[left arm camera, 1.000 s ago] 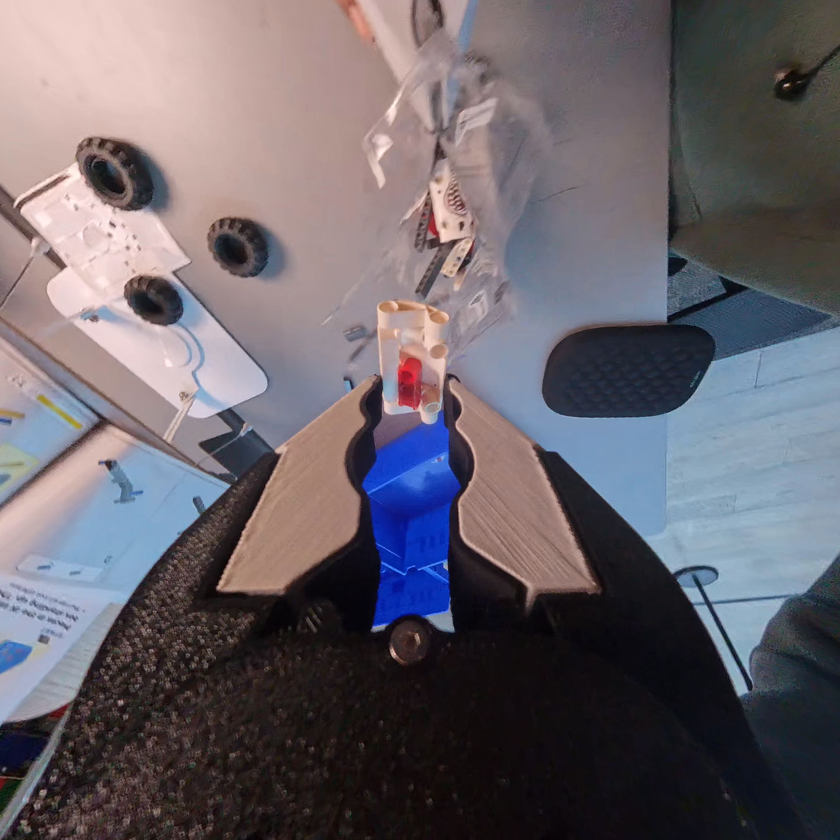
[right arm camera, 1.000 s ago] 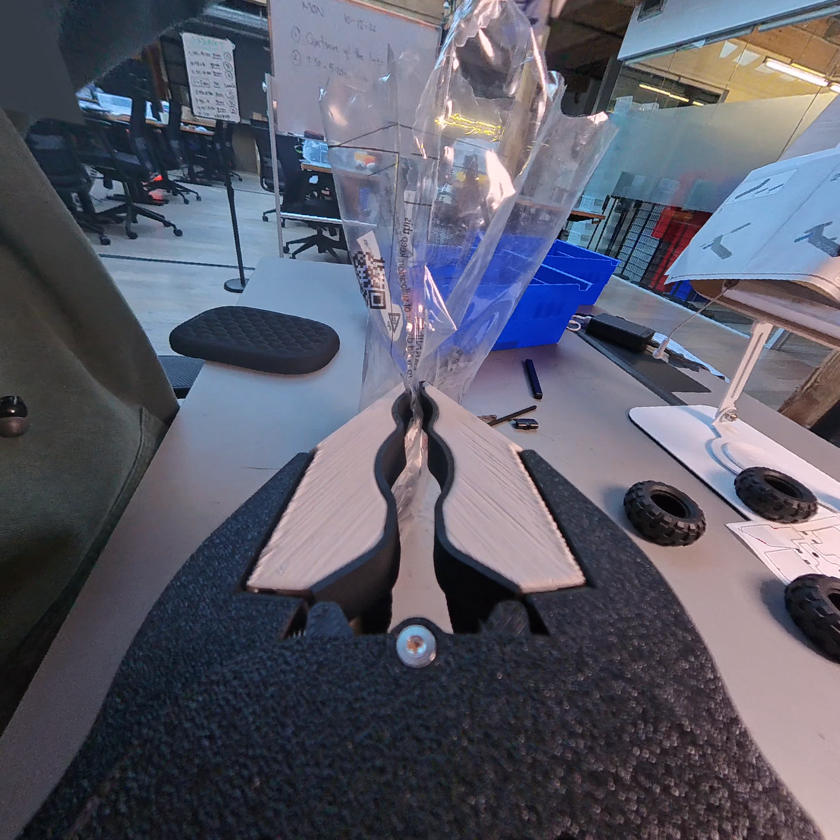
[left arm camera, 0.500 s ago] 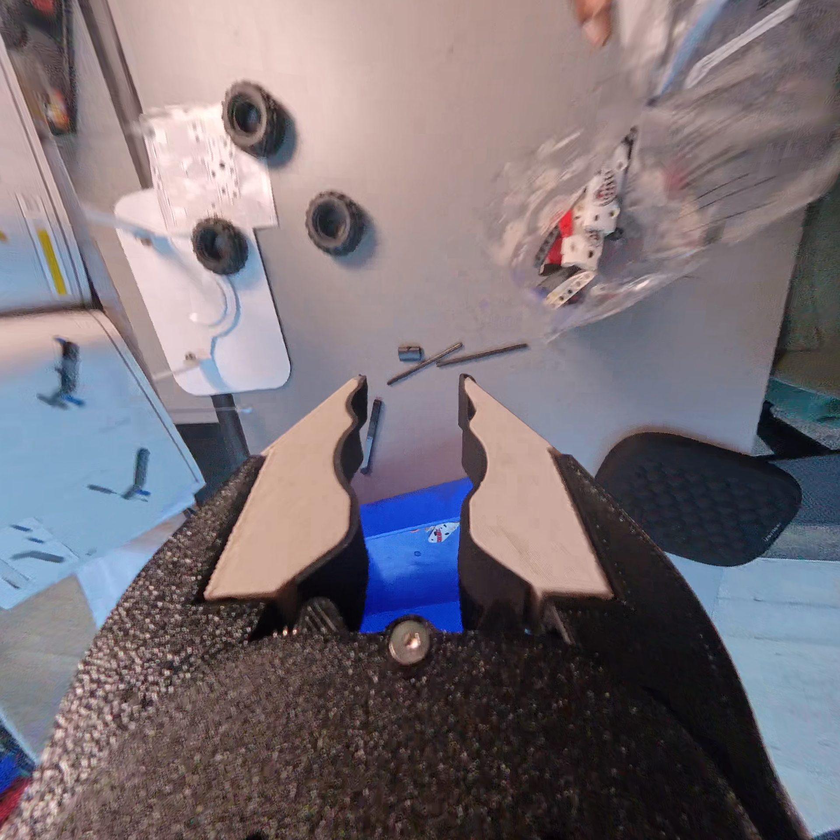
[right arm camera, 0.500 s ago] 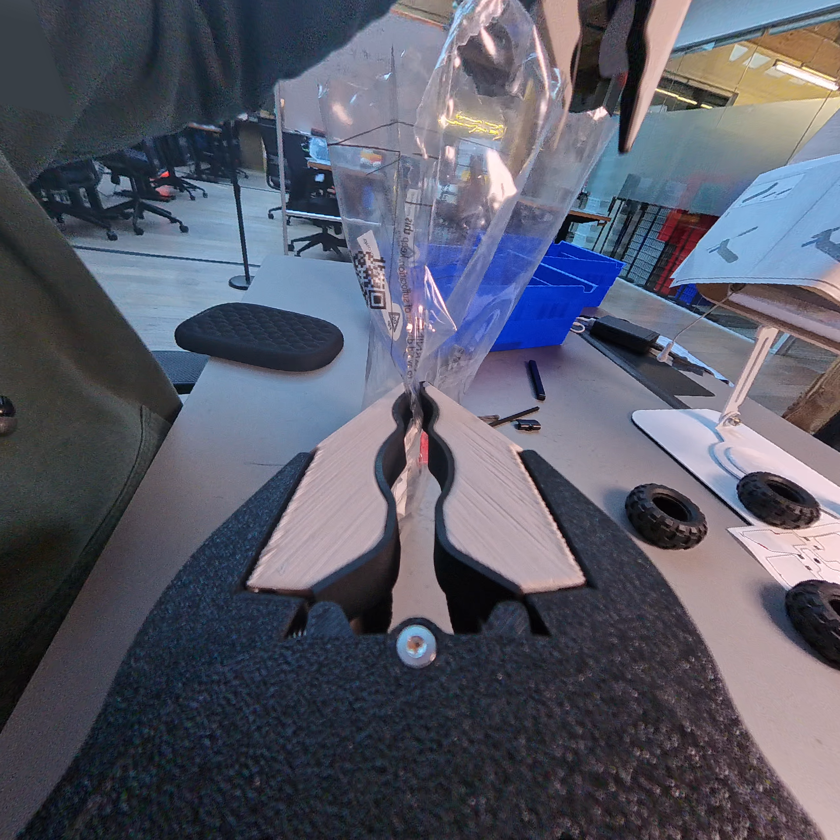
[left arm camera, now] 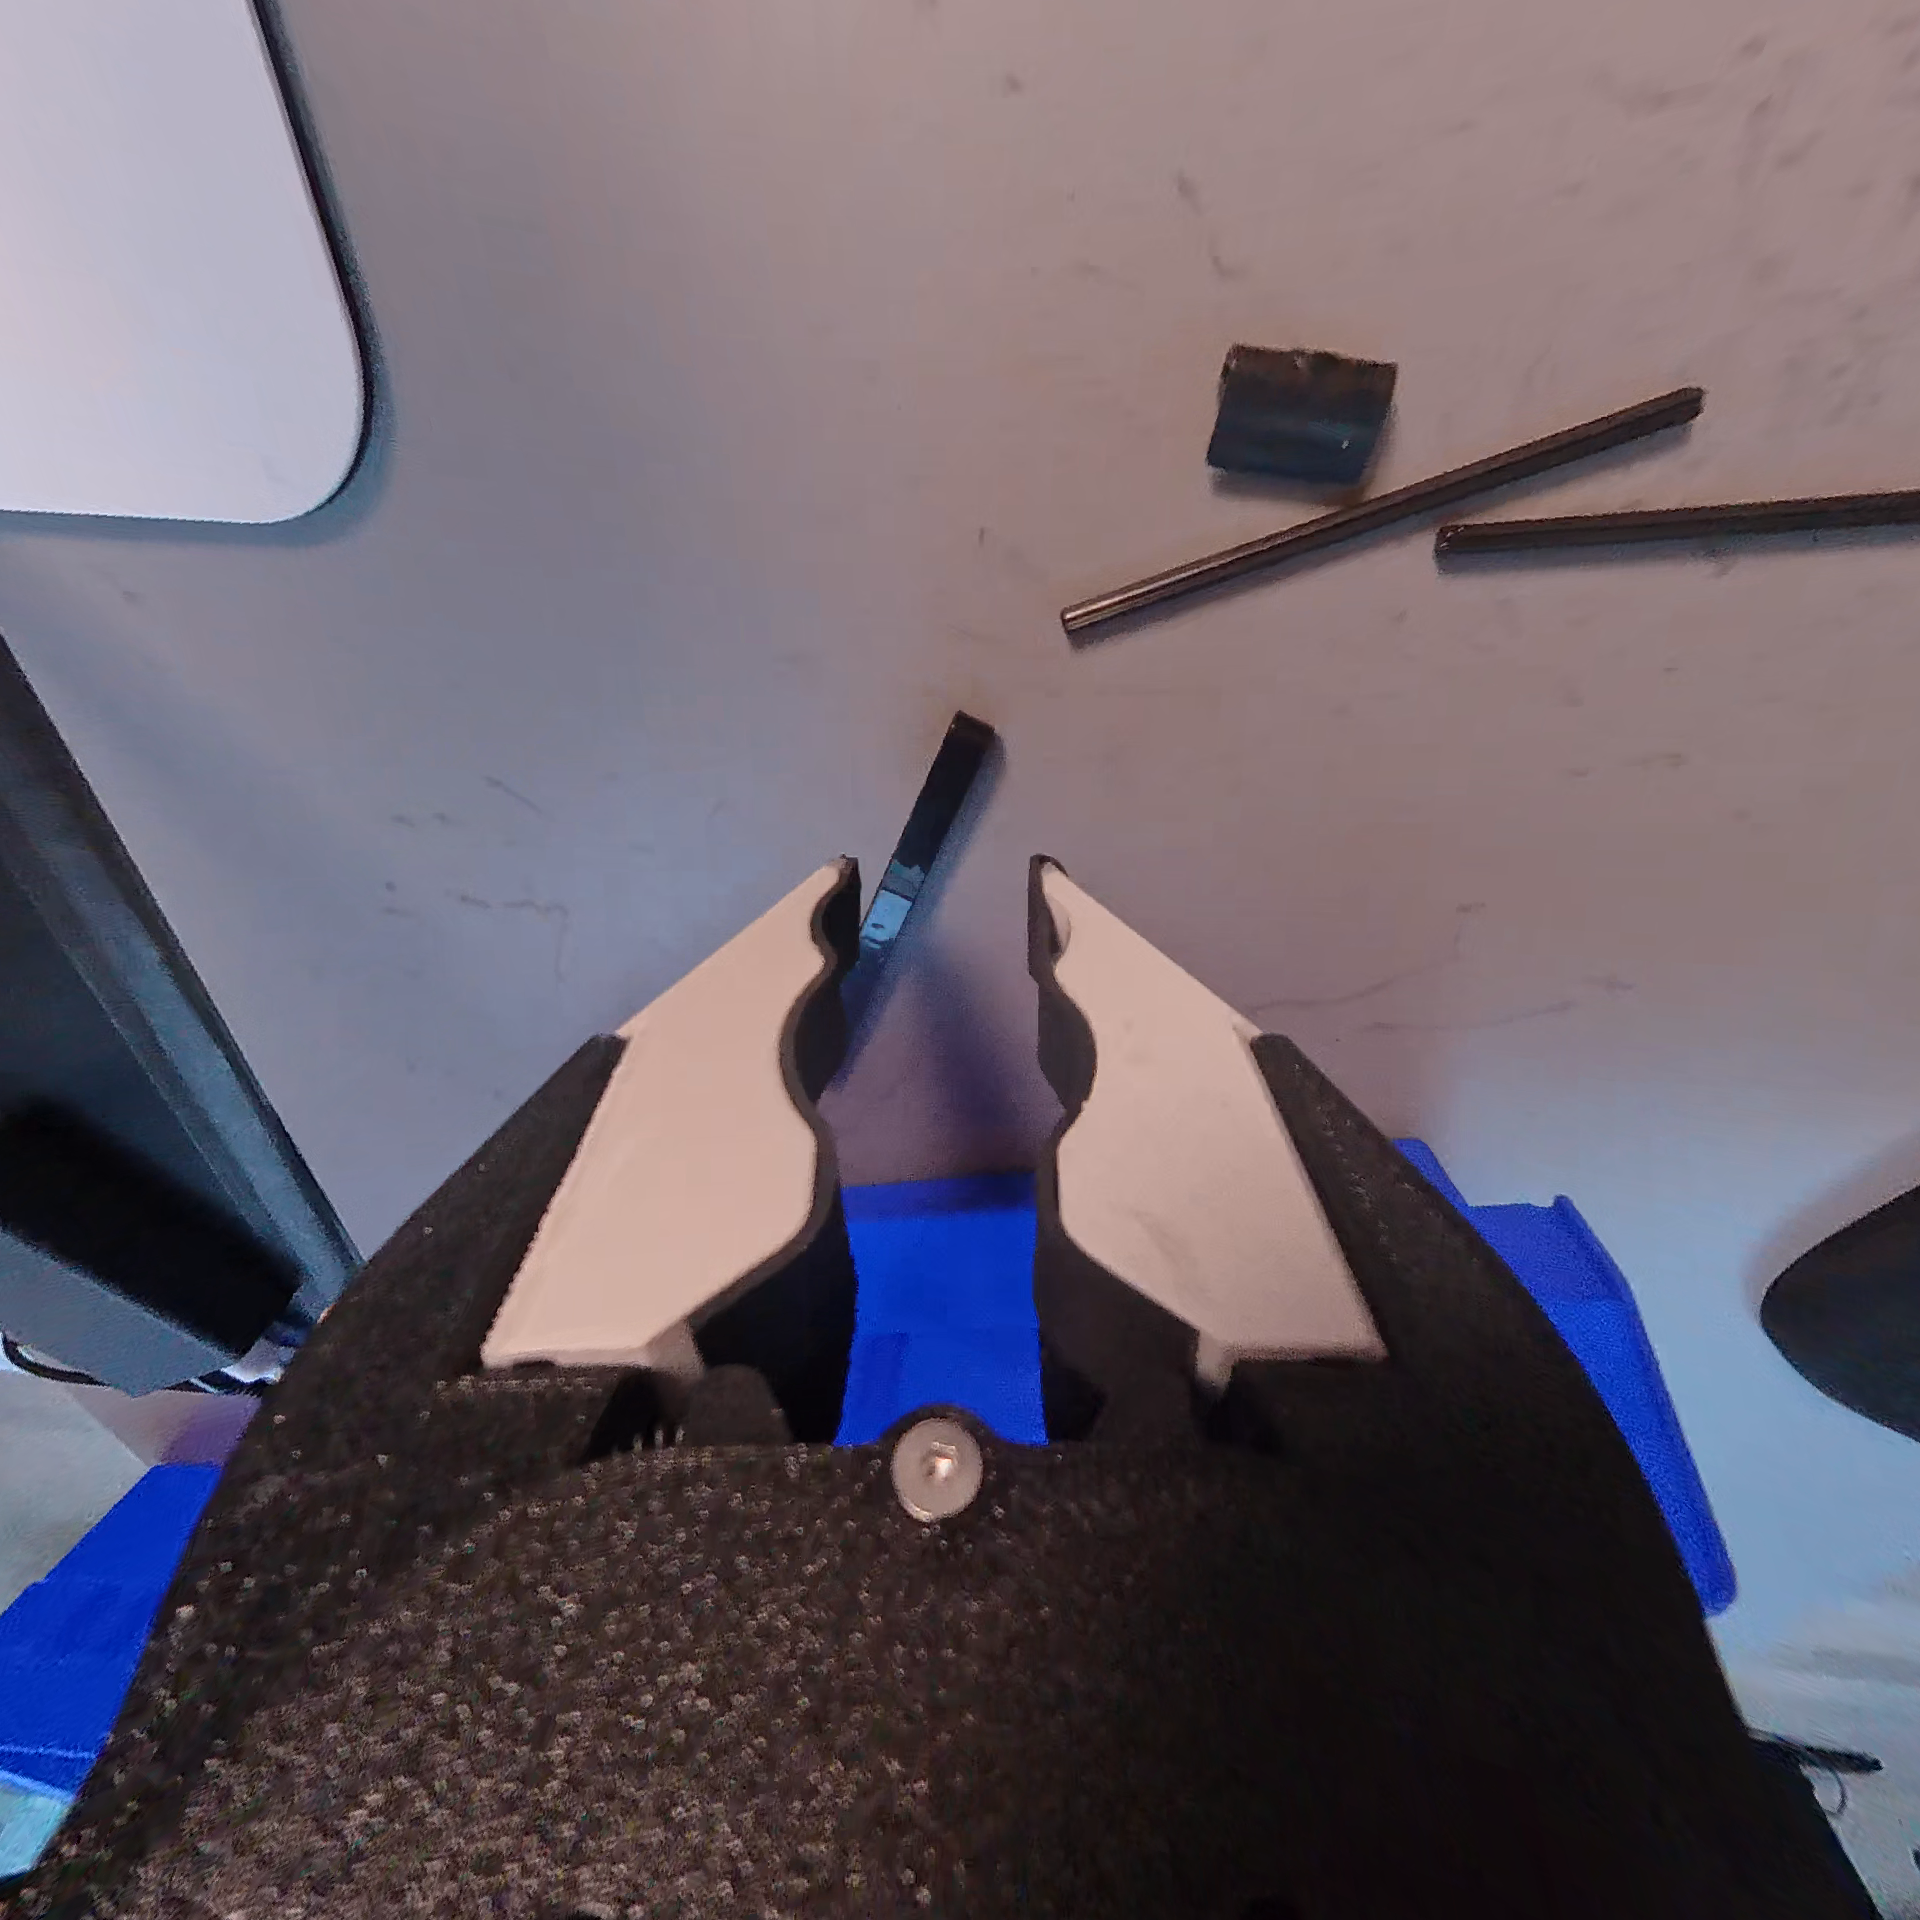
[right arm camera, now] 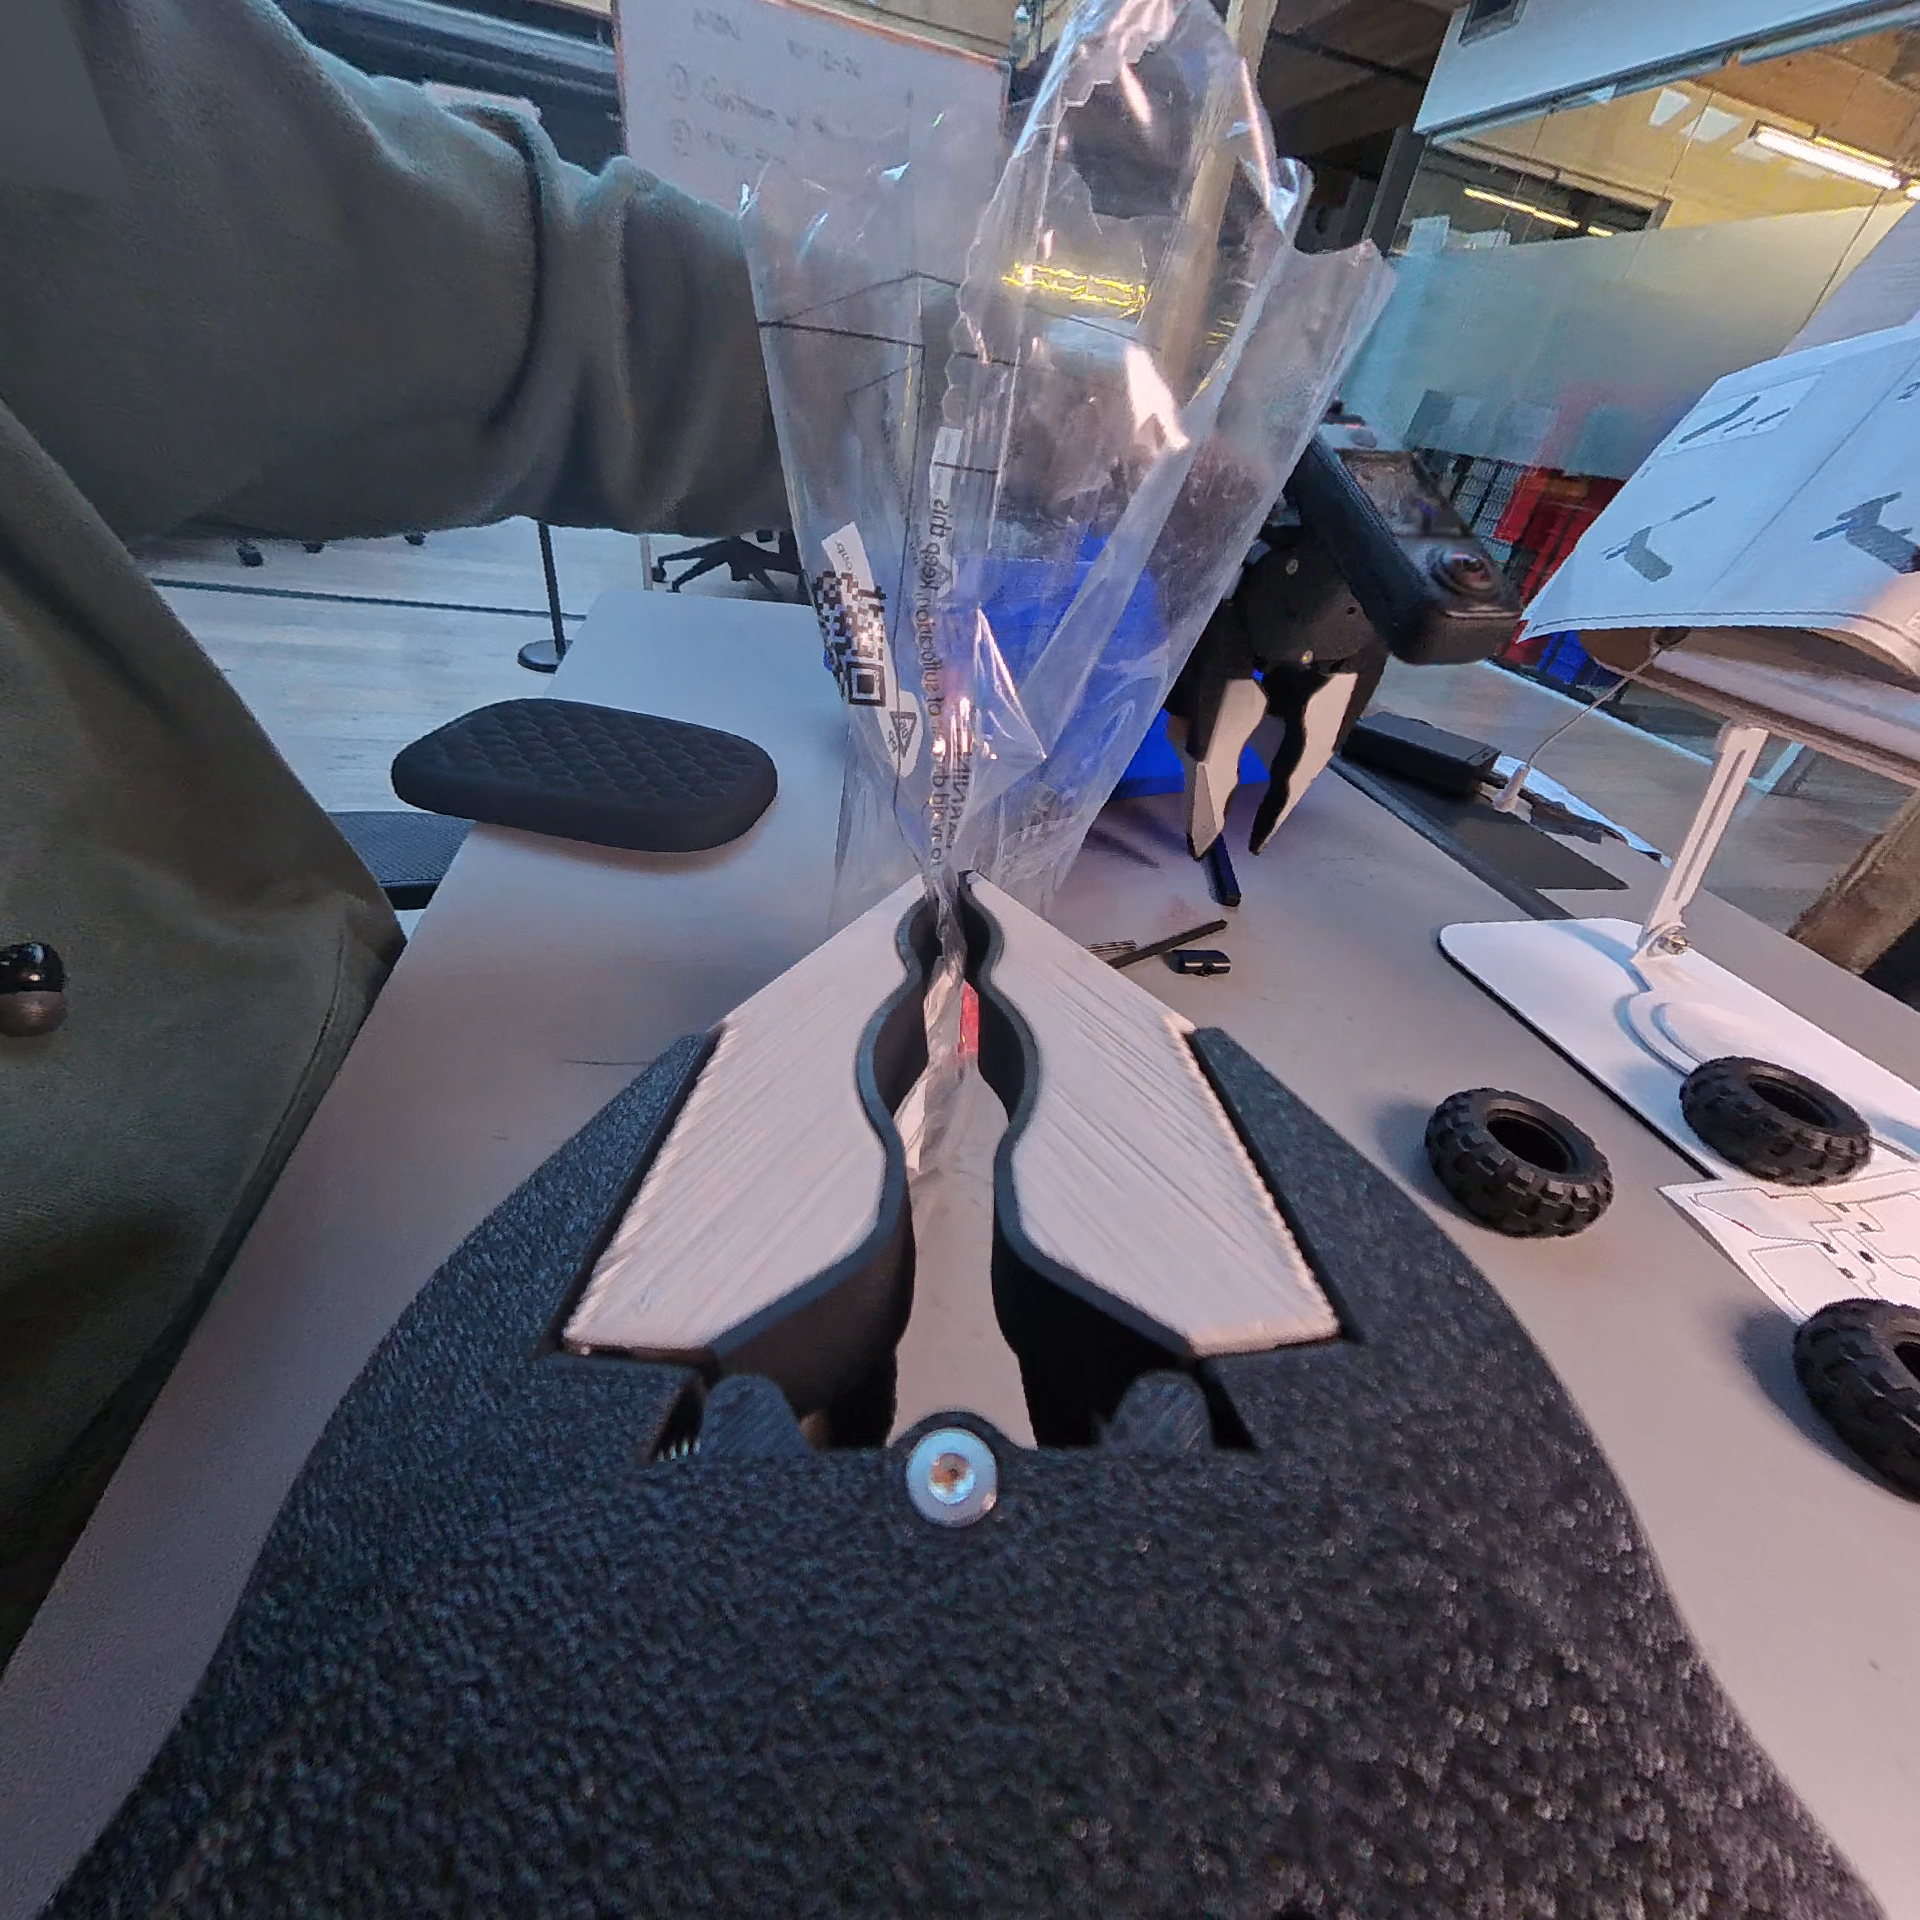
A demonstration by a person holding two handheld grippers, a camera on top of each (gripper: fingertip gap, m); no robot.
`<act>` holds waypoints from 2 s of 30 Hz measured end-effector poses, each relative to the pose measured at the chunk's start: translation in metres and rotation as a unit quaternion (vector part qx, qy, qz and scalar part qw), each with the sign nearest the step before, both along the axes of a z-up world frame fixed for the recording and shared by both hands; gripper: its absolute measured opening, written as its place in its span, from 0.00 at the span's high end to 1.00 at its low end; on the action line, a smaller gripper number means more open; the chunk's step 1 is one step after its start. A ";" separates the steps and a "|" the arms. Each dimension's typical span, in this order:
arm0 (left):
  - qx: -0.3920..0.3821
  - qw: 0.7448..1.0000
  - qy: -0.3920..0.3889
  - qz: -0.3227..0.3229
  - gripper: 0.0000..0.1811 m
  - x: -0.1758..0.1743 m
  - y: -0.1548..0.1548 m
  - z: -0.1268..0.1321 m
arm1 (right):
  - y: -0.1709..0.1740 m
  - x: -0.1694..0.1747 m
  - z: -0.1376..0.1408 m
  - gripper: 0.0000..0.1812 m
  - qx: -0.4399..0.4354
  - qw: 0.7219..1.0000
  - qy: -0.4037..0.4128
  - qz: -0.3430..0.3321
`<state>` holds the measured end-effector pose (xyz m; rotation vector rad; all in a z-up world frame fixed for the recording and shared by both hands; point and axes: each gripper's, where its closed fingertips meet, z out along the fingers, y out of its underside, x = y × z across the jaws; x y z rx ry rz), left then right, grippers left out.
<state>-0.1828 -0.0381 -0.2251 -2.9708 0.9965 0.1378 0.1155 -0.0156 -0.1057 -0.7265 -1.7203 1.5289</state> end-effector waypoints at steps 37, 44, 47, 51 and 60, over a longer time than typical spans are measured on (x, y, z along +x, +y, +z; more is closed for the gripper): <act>0.196 0.934 -0.153 -0.255 0.89 0.254 0.023 0.235 | -0.001 0.004 0.000 1.00 0.013 1.000 0.005 0.001; 0.238 0.953 -0.176 -0.072 0.86 0.122 0.029 0.143 | -0.002 0.008 0.000 1.00 0.005 1.000 0.002 0.019; 0.164 0.971 -0.155 -0.080 0.85 0.112 0.016 0.075 | -0.004 0.016 0.000 1.00 0.007 0.999 0.003 0.043; 0.089 0.983 -0.086 -0.136 0.79 0.105 0.011 0.017 | 0.001 0.025 0.001 1.00 0.002 0.998 -0.003 0.059; 0.013 0.967 0.020 -0.252 0.80 0.078 0.021 -0.015 | 0.012 0.024 -0.001 1.00 -0.028 0.998 -0.014 0.053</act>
